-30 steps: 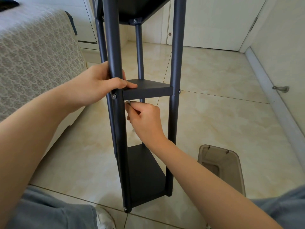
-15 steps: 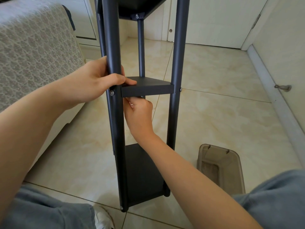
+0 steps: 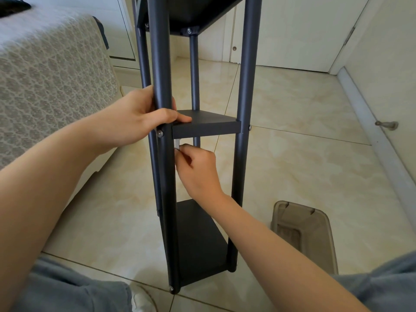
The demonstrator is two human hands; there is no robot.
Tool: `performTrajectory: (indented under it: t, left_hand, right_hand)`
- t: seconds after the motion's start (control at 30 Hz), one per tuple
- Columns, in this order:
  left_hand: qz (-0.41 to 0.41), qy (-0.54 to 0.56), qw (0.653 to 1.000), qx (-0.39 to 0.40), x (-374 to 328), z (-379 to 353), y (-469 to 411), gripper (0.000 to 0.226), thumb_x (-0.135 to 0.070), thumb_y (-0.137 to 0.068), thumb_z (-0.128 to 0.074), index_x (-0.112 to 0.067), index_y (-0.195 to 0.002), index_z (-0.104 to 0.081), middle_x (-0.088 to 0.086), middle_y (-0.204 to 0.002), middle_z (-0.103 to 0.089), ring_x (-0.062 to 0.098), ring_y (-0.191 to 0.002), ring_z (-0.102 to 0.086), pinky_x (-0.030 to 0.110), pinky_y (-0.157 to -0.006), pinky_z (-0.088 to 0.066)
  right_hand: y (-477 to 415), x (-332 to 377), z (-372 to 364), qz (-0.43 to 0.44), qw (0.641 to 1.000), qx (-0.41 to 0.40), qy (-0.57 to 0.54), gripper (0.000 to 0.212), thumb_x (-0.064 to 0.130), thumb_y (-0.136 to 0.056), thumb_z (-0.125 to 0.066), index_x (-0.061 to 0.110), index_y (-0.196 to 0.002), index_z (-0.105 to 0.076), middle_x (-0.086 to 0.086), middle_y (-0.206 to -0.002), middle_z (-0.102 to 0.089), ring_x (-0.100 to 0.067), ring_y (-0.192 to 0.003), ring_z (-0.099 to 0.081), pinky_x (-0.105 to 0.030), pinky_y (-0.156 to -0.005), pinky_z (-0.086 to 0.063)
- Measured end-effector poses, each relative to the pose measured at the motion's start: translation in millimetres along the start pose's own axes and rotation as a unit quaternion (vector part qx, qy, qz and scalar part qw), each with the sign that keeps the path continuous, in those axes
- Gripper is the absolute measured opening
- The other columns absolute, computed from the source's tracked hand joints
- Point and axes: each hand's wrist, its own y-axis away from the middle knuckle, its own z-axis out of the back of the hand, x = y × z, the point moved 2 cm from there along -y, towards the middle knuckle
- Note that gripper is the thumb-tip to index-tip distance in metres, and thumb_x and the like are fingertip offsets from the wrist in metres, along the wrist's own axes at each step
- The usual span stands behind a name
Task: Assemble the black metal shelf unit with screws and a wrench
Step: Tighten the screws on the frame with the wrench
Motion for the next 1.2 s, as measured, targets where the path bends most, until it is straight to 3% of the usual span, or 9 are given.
performTrajectory:
  t: [0.13,0.27,0.63,0.73,0.83,0.93,1.0,1.1,1.2]
  left_hand:
    - [-0.002,0.001,1.0,-0.002,-4,0,3,0.06,-0.066,-0.064,-0.061,-0.017,-0.098,-0.066,0.01,-0.103,-0.073,0.022,-0.103,-0.068,0.049,-0.099,-0.052]
    - [0.006,-0.002,1.0,-0.008,-2,1,2,0.062,-0.065,-0.064,-0.062,-0.016,-0.101,-0.068,0.006,-0.097,-0.072,0.016,-0.096,-0.068,0.041,-0.094,-0.055]
    - [0.009,-0.003,1.0,-0.01,-3,0,1,0.062,-0.067,-0.063,-0.061,-0.017,-0.098,-0.069,0.0,-0.092,-0.071,0.012,-0.092,-0.067,0.034,-0.09,-0.056]
    - [0.008,0.001,1.0,-0.006,-2,0,1,0.062,-0.068,-0.063,-0.062,-0.017,-0.098,-0.068,0.005,-0.097,-0.072,0.018,-0.098,-0.068,0.043,-0.096,-0.054]
    - [0.006,0.004,1.0,-0.008,-2,0,1,0.063,-0.067,-0.062,-0.061,-0.016,-0.099,-0.067,0.005,-0.098,-0.072,0.017,-0.098,-0.068,0.041,-0.095,-0.054]
    - [0.001,0.006,1.0,-0.004,-2,-1,0,0.06,-0.066,-0.063,-0.061,-0.018,-0.098,-0.065,0.005,-0.101,-0.073,0.016,-0.099,-0.069,0.036,-0.092,-0.055]
    - [0.001,0.008,1.0,0.0,-2,-1,-1,0.058,-0.065,-0.063,-0.062,-0.018,-0.098,-0.064,0.005,-0.101,-0.073,0.015,-0.1,-0.069,0.035,-0.092,-0.054]
    - [-0.003,0.017,1.0,0.004,-2,-1,-1,0.058,-0.064,-0.063,-0.062,-0.018,-0.098,-0.063,0.006,-0.104,-0.074,0.016,-0.104,-0.069,0.034,-0.091,-0.053]
    - [-0.005,0.013,1.0,0.004,-3,-2,-1,0.059,-0.065,-0.063,-0.061,-0.018,-0.1,-0.063,0.004,-0.106,-0.075,0.014,-0.104,-0.069,0.03,-0.09,-0.053]
  right_hand:
    - [5,4,6,0.003,1.0,0.006,0.013,0.028,0.015,-0.097,-0.058,0.015,-0.068,-0.059,0.009,-0.057,-0.052,-0.012,-0.062,-0.054,-0.017,-0.057,-0.042]
    - [4,7,14,0.018,0.999,0.005,0.035,0.031,0.015,-0.095,-0.059,0.01,-0.064,-0.059,0.003,-0.054,-0.051,-0.016,-0.057,-0.053,-0.027,-0.058,-0.046]
    - [2,22,22,0.072,0.994,-0.023,0.076,0.023,0.008,-0.094,-0.061,0.005,-0.072,-0.068,0.012,-0.055,-0.046,-0.005,-0.051,-0.048,-0.007,-0.057,-0.038]
    - [-1,22,22,0.071,0.995,-0.019,0.066,0.023,0.008,-0.094,-0.061,0.001,-0.074,-0.07,0.001,-0.058,-0.057,-0.013,-0.054,-0.055,-0.014,-0.058,-0.045]
    - [-1,21,21,0.052,0.998,-0.003,0.048,0.024,0.01,-0.096,-0.059,-0.002,-0.079,-0.072,-0.01,-0.063,-0.065,-0.021,-0.058,-0.062,-0.031,-0.063,-0.053]
    - [-1,19,20,0.036,0.999,-0.003,0.027,0.022,0.01,-0.096,-0.06,-0.001,-0.084,-0.073,-0.008,-0.067,-0.067,-0.012,-0.059,-0.064,-0.007,-0.065,-0.049]
    - [-2,18,19,0.033,0.999,-0.007,0.028,0.021,0.01,-0.096,-0.061,0.0,-0.083,-0.073,-0.004,-0.066,-0.067,-0.005,-0.058,-0.063,-0.004,-0.068,-0.046]
    - [-4,16,17,0.031,0.999,-0.013,0.017,0.02,0.01,-0.095,-0.061,0.003,-0.08,-0.072,0.005,-0.063,-0.062,0.005,-0.059,-0.059,-0.007,-0.071,-0.047]
    - [-7,13,13,0.042,0.999,-0.026,0.01,0.021,0.008,-0.095,-0.061,0.003,-0.078,-0.072,-0.003,-0.064,-0.066,-0.006,-0.062,-0.062,-0.026,-0.071,-0.056]
